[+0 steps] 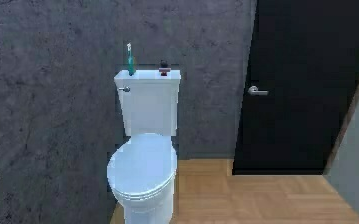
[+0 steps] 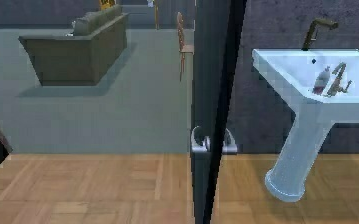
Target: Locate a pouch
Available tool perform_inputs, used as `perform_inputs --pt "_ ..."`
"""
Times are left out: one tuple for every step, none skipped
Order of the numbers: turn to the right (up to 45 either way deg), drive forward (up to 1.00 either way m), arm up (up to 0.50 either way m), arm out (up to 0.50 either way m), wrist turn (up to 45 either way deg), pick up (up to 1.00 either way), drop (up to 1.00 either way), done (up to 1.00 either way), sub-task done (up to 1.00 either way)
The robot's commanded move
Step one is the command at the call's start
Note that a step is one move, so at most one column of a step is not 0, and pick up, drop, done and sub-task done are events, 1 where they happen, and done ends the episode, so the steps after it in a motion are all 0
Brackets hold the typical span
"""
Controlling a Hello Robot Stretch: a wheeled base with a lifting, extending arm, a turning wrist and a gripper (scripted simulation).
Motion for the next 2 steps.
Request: perform_inputs --pt "45.0 0.00 0.00 0.00 0.0 0.00 0.00 0.00 0.00" --pt "18.0 0.00 0.00 0.00 0.0 0.00 0.00 0.00 0.00"
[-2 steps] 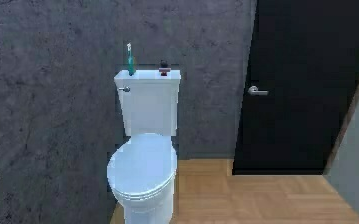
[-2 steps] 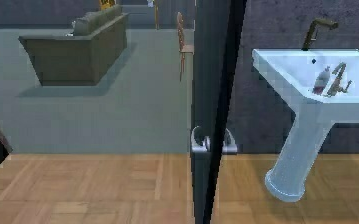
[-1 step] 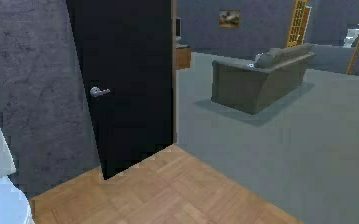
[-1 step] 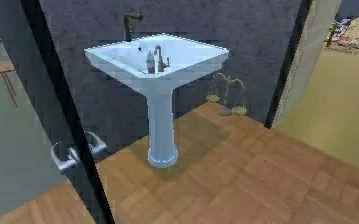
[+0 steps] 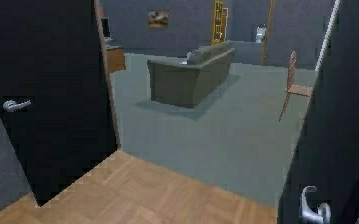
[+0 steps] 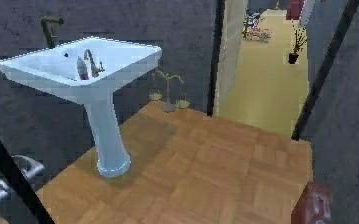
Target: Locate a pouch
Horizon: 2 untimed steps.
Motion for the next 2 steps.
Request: perform_inputs --pt "0.0 0.45 0.00 0.00 0.0 0.00 0.00 0.00 0.00" --pt "21.0 0.00 0.00 0.00 0.0 0.00 0.00 0.00 0.00"
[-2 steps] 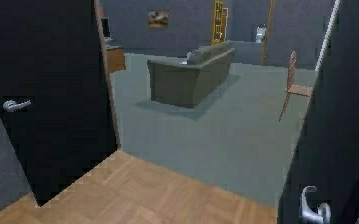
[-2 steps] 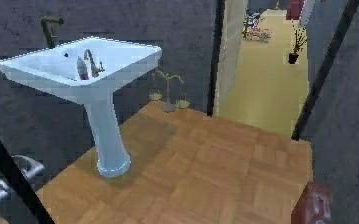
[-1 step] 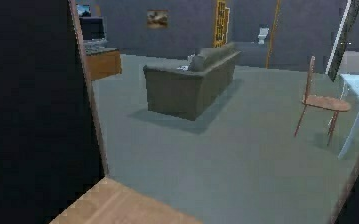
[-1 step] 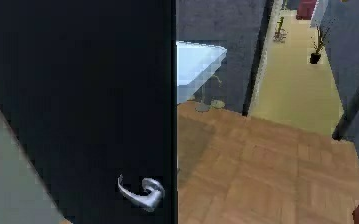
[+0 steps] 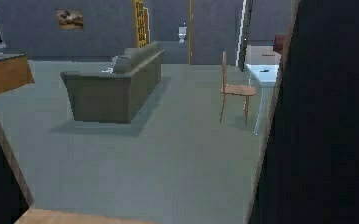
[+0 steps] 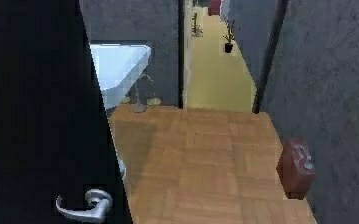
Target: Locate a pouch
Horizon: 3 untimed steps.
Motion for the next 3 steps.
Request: perform_inputs --pt "0.0 1.00 0.00 0.00 0.0 0.00 0.00 0.00 0.00" --pt "9.0 0.00 0.00 0.00 0.0 0.00 0.00 0.00 0.00" --pt "0.0 0.25 0.00 0.00 0.0 0.00 0.00 0.00 0.00"
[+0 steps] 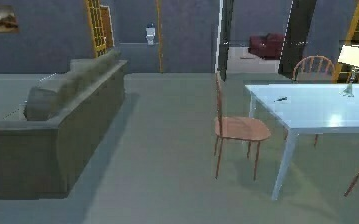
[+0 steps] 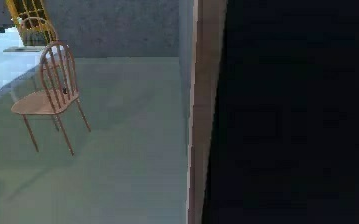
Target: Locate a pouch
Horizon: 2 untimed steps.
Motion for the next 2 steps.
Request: perform_inputs --pt "18.0 0.00 0.00 0.00 0.0 0.00 0.00 0.00 0.00" --pt "0.0 0.45 0.00 0.00 0.0 0.00 0.00 0.00 0.00"
